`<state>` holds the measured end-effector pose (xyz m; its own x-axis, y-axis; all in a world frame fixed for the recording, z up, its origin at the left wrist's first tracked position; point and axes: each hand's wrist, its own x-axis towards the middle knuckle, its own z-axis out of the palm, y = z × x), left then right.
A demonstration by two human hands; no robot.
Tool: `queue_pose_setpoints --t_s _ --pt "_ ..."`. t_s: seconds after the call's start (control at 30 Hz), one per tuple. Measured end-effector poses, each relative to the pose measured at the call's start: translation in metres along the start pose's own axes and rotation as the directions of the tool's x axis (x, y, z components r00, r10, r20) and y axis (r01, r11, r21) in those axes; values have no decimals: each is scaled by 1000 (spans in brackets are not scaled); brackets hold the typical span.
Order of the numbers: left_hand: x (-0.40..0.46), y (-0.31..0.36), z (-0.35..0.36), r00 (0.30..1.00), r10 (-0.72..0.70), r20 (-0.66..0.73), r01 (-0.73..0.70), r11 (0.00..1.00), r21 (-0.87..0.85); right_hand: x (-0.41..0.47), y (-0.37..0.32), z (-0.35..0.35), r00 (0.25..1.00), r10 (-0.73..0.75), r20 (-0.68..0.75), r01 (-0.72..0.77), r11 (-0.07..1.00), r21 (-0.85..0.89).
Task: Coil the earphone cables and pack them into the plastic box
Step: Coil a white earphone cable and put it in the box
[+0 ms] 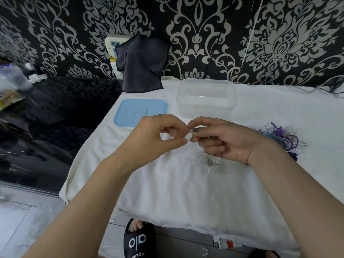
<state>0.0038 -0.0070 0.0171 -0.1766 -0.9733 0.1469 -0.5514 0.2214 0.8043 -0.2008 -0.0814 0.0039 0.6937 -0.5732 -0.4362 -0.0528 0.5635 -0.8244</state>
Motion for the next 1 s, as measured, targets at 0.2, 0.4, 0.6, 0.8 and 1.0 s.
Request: queue_pose_setpoints --t_s 0.2,0.4,0.6,0.8,1.0 --pt "0 1 3 1000 10 -3 -10 1000 15 1 1 -2 1000 11 15 -11 1000 19" --pt "0 1 4 999 -19 -36 18 1000 -7 4 2 1 1000 -17 -24 17 999 27" --pt "1 1 2 999 -18 -45 18 1000 -5 5 2 3 997 -52 -58 54 998 23" --pt "1 1 3 998 -46 -45 44 998 -37 4 2 7 995 -75 -70 77 997 30" --pt "1 4 3 997 -65 -32 63 997 -55 5 1 9 991 -101 -89 100 995 -20"
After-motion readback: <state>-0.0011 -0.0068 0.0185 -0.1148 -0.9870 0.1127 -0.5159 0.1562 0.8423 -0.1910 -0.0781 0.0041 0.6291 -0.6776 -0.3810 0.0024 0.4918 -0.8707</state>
